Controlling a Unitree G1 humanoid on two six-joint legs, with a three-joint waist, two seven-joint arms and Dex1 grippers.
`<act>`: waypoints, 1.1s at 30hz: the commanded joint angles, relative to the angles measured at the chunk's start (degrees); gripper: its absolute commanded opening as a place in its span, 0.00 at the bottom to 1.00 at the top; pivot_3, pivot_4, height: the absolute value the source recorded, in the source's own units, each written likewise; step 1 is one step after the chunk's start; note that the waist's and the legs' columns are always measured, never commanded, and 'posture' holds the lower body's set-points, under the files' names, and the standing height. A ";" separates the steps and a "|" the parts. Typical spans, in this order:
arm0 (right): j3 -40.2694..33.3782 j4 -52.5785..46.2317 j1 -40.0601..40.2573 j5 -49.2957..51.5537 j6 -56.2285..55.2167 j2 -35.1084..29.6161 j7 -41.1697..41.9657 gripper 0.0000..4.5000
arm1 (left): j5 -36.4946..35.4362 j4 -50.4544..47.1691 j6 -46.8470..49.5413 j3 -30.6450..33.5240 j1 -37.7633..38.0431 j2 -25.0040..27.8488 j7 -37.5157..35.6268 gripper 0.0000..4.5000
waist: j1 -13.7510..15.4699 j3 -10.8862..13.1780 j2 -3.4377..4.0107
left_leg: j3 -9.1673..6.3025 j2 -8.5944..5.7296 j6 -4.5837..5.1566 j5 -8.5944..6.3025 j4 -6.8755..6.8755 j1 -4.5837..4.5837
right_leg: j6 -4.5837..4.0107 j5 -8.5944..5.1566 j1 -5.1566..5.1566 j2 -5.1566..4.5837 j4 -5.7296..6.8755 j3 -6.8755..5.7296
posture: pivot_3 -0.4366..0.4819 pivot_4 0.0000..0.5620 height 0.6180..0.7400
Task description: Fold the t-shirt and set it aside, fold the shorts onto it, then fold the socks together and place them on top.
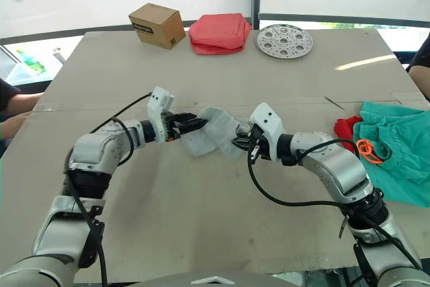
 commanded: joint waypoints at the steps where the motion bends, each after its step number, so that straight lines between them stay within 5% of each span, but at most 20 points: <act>1: -0.79 -2.33 -0.08 -1.04 -1.64 -0.14 0.74 0.00 | 5.92 9.21 -8.06 -1.54 -5.22 -2.40 -0.22 0.64 | 0.04 0.00 -0.01 | 0.00 0.00 0.06 0.04 0.00 -0.01 | 0.00 0.00 0.00 0.00 0.00 0.00 | 0.48 0.27 1.00; 3: -1.14 -2.25 -0.07 -1.59 -1.67 -0.35 0.79 0.00 | 7.75 12.26 -10.97 -1.91 -6.45 -3.28 -1.39 0.52 | -0.10 0.00 -0.03 | 0.00 0.00 0.16 0.10 0.01 -0.02 | 0.01 0.00 0.00 0.00 0.00 0.00 | 0.48 0.27 1.00; 8: -2.32 -1.69 -0.40 -2.27 -1.21 -0.88 0.89 0.00 | 6.96 11.27 -12.18 0.68 -5.67 -3.91 -3.78 0.02 | -0.15 0.00 -0.05 | -0.04 0.00 0.18 0.11 0.00 -0.12 | 0.01 0.01 -0.11 -0.01 0.01 -0.02 | 0.48 0.27 1.00; 10: -3.17 -1.30 -0.91 -2.10 -0.70 -1.36 1.08 0.00 | 5.51 6.98 -10.69 2.81 -3.52 -3.25 -3.51 0.02 | -0.36 0.00 -0.05 | -0.04 0.00 0.20 0.12 0.02 -0.19 | 0.00 0.01 -0.17 -0.01 0.02 -0.01 | 0.48 0.27 1.00; 14: -5.61 2.30 -6.48 0.59 5.80 -4.68 4.05 0.00 | -3.74 -17.53 4.93 12.87 6.67 -1.29 4.39 0.02 | -0.87 0.01 -0.07 | -0.02 0.01 0.22 0.13 0.03 -0.26 | -0.01 0.02 -0.29 -0.02 0.07 0.07 | 0.48 0.27 1.00; 20: 0.85 16.58 -20.54 -2.29 5.74 -6.91 15.07 0.00 | -13.65 -47.02 26.50 23.81 21.57 -3.45 20.32 0.02 | -0.57 0.02 -0.07 | -0.01 0.10 0.20 0.12 0.05 -0.15 | -0.02 0.02 -0.20 0.03 0.13 0.04 | 0.48 0.27 1.00; 25: 7.09 35.41 -31.22 -9.07 -2.70 -2.70 23.22 0.00 | -14.47 -54.96 32.78 27.16 27.85 -9.24 30.45 0.02 | -0.21 0.02 -0.09 | -0.01 0.06 0.14 0.11 0.17 -0.12 | -0.03 0.04 -0.10 0.05 0.14 0.00 | 0.48 0.27 1.00; 33: 11.66 62.84 -42.32 -20.36 -18.62 4.87 31.45 0.00 | -11.18 -53.93 28.20 23.74 29.19 -13.15 35.99 0.02 | -0.01 0.02 -0.12 | 0.02 0.02 -0.35 0.24 0.18 -0.09 | -0.06 0.09 -0.09 0.09 0.18 0.03 | 0.48 0.27 1.00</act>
